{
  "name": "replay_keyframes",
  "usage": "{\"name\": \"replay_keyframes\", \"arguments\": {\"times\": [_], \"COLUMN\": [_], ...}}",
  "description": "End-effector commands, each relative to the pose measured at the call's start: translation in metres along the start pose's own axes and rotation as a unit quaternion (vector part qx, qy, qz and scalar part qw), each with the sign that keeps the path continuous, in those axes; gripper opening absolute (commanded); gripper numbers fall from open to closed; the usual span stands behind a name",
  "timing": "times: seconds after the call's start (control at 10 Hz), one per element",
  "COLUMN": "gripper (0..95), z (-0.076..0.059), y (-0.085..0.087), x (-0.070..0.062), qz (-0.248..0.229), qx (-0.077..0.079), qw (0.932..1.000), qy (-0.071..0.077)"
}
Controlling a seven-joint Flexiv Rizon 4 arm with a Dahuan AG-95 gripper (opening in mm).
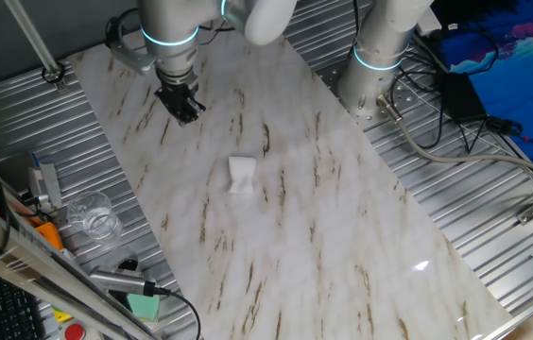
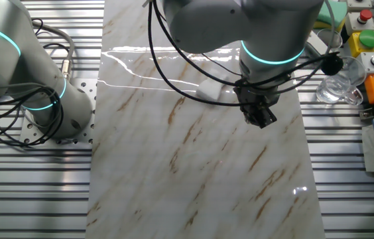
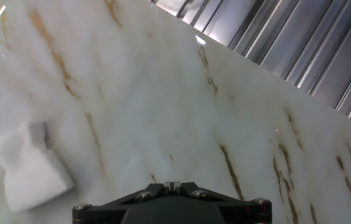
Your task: Clean the tabletop with a sponge
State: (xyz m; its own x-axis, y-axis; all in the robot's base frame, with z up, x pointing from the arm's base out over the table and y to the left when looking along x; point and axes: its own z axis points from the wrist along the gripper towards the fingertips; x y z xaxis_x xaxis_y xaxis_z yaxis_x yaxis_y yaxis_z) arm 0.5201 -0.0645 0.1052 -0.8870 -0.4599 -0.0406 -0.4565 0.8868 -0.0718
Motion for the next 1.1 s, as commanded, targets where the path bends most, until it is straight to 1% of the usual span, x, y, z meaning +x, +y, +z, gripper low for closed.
{"name": "replay_keyframes", "arguments": {"times": [0.1, 0.4, 0.5, 0.6, 0.8, 1.0, 1.1], "gripper": [0.0, 0.0, 0.0, 0.0, 0.0, 0.0, 0.0], "z": [-0.0010, -0.0010, -0.0010, -0.0010, -0.0007, -0.0002, -0.0002], "y": [0.0006, 0.0006, 0.0005, 0.0004, 0.0022, 0.0053, 0.0053], "x": [0.0015, 0.0015, 0.0014, 0.0012, 0.0000, -0.0021, -0.0021], "qz": [0.015, -0.008, -0.009, -0.006, 0.019, 0.044, 0.049], "qx": [-0.001, -0.003, -0.007, -0.014, -0.021, -0.031, -0.034], "qw": [0.9999, 1.0000, 0.9999, 0.9999, 0.9996, 0.9985, 0.9982], "qy": [0.001, 0.001, -0.001, -0.005, -0.004, -0.008, -0.009]}}
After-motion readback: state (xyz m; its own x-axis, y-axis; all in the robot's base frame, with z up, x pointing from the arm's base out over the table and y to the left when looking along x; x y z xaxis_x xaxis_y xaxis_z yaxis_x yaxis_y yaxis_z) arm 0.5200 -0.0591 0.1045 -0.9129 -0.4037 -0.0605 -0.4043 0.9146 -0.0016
